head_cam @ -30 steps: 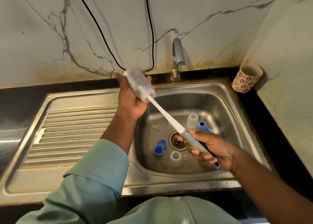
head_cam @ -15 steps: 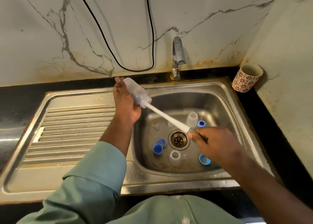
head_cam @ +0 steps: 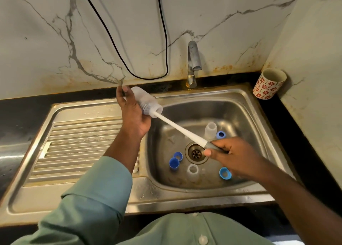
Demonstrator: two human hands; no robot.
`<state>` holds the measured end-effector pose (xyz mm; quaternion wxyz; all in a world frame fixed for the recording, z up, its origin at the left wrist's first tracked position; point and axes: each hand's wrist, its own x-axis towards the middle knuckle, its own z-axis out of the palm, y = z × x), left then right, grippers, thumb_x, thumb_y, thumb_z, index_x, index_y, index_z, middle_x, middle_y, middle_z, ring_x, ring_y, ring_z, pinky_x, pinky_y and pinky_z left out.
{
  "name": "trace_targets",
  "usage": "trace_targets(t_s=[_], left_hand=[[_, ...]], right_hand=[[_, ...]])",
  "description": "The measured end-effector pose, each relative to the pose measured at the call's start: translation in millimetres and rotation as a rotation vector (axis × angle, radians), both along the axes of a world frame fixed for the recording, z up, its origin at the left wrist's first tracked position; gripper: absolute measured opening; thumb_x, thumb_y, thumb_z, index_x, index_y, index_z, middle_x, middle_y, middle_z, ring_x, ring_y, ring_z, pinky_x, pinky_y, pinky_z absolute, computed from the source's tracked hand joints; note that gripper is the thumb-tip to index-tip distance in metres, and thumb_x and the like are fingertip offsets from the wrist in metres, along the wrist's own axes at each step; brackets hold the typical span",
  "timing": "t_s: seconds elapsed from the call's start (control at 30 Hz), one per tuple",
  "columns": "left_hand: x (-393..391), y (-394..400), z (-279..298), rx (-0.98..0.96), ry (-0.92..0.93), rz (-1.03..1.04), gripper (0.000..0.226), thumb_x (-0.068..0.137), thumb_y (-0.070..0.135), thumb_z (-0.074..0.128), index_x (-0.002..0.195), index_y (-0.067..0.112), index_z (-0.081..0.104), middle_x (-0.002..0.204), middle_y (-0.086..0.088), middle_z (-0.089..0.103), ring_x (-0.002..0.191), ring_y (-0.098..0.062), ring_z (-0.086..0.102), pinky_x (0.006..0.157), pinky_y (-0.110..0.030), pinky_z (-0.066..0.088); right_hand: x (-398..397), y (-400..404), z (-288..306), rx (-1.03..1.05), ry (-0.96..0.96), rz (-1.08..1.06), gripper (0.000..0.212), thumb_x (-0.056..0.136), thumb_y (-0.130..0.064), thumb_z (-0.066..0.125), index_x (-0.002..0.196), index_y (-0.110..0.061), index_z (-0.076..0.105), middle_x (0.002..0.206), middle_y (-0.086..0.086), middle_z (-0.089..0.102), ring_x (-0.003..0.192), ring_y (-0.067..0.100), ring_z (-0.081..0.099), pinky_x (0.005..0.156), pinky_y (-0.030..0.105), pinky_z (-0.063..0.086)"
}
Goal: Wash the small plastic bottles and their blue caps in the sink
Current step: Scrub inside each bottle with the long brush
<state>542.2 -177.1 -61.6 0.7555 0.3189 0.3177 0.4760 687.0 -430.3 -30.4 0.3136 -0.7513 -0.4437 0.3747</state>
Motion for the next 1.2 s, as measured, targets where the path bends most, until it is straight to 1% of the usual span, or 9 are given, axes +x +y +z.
trace_targets(t_s=[0.13, 0.3, 0.43, 0.53, 0.63, 0.77, 0.9, 1.07, 1.2], left_hand=[[10.7, -6.2, 4.7, 0.018, 0.085, 0.044, 0.066, 0.085, 0.06, 0.063, 0.142, 0.041, 0.036, 0.149, -0.006, 0.038, 0.132, -0.033, 0.046, 0.101, -0.057, 0.047], [-5.1, 2.9, 12.2, -0.183, 0.102, -0.143, 0.072, 0.085, 0.066, 0.059, 0.135, 0.016, 0.043, 0.09, -0.008, 0.057, 0.073, -0.021, 0.064, 0.065, -0.037, 0.056], [-3.0, -5.1, 21.2, -0.277, 0.188, -0.164, 0.062, 0.093, 0.057, 0.055, 0.134, 0.011, 0.045, 0.093, -0.014, 0.058, 0.076, -0.025, 0.065, 0.06, -0.037, 0.057], [-1.0, -7.9, 19.0, -0.321, 0.183, -0.076, 0.068, 0.09, 0.056, 0.06, 0.142, 0.016, 0.041, 0.108, -0.016, 0.055, 0.087, -0.028, 0.062, 0.062, -0.042, 0.057], [-0.8, -6.8, 27.1, -0.376, 0.19, -0.053, 0.061, 0.092, 0.056, 0.058, 0.134, 0.013, 0.044, 0.112, -0.018, 0.057, 0.091, -0.029, 0.063, 0.062, -0.043, 0.058], [-3.1, -4.7, 28.9, -0.438, 0.187, -0.076, 0.048, 0.094, 0.054, 0.058, 0.115, 0.012, 0.05, 0.104, -0.017, 0.058, 0.088, -0.027, 0.063, 0.07, -0.043, 0.058], [-2.3, -5.8, 23.8, -0.456, 0.107, -0.052, 0.063, 0.092, 0.058, 0.057, 0.135, 0.014, 0.044, 0.108, -0.015, 0.058, 0.088, -0.025, 0.063, 0.062, -0.038, 0.059], [-0.5, -2.3, 23.3, -0.484, 0.006, 0.117, 0.063, 0.092, 0.058, 0.057, 0.137, 0.016, 0.043, 0.107, -0.014, 0.06, 0.087, -0.028, 0.063, 0.057, -0.039, 0.058], [3.0, 1.0, 27.8, -0.483, -0.024, 0.317, 0.058, 0.09, 0.055, 0.063, 0.133, 0.021, 0.045, 0.118, -0.014, 0.061, 0.096, -0.033, 0.066, 0.063, -0.049, 0.059]], right_hand=[[-9.6, 2.4, -11.5, -0.031, 0.264, -0.163, 0.024, 0.093, -0.034, 0.061, 0.084, -0.014, 0.068, 0.057, 0.004, 0.051, 0.04, 0.01, 0.04, 0.041, 0.025, 0.035], [6.7, -9.8, -2.9, -0.057, 0.209, -0.03, 0.02, 0.09, -0.032, 0.066, 0.078, -0.018, 0.069, 0.052, 0.001, 0.048, 0.039, 0.011, 0.04, 0.038, 0.022, 0.034], [22.8, -5.9, -12.1, 0.044, -0.189, -0.009, 0.006, 0.087, -0.037, 0.069, 0.082, -0.033, 0.07, 0.057, -0.01, 0.054, 0.051, 0.002, 0.048, 0.053, 0.021, 0.041], [18.6, -1.9, -18.7, -0.055, -0.614, -0.076, 0.039, 0.09, -0.054, 0.057, 0.123, -0.035, 0.062, 0.104, -0.011, 0.064, 0.091, 0.013, 0.061, 0.076, 0.033, 0.052], [14.7, -4.0, -21.6, 0.146, -0.825, -0.177, 0.046, 0.085, -0.06, 0.056, 0.117, -0.028, 0.066, 0.095, -0.006, 0.07, 0.087, 0.017, 0.062, 0.068, 0.032, 0.053], [22.7, 0.1, -15.3, 0.011, -0.019, -0.088, 0.025, 0.089, -0.04, 0.064, 0.093, -0.016, 0.071, 0.062, -0.002, 0.064, 0.053, 0.014, 0.055, 0.055, 0.032, 0.048], [17.6, -1.5, -20.6, -0.143, 0.723, -0.038, 0.041, 0.091, -0.04, 0.055, 0.099, -0.004, 0.071, 0.064, 0.013, 0.06, 0.039, 0.013, 0.044, 0.038, 0.022, 0.037], [-9.6, -2.2, -21.2, -0.09, 0.691, -0.093, 0.031, 0.081, -0.009, 0.074, 0.107, -0.015, 0.058, 0.097, 0.009, 0.067, 0.044, 0.013, 0.04, 0.04, 0.023, 0.033], [-32.4, 4.1, -26.4, -0.008, 0.609, -0.248, 0.029, 0.081, -0.011, 0.076, 0.095, 0.001, 0.053, 0.08, 0.02, 0.066, 0.049, 0.021, 0.057, 0.048, 0.034, 0.052]])
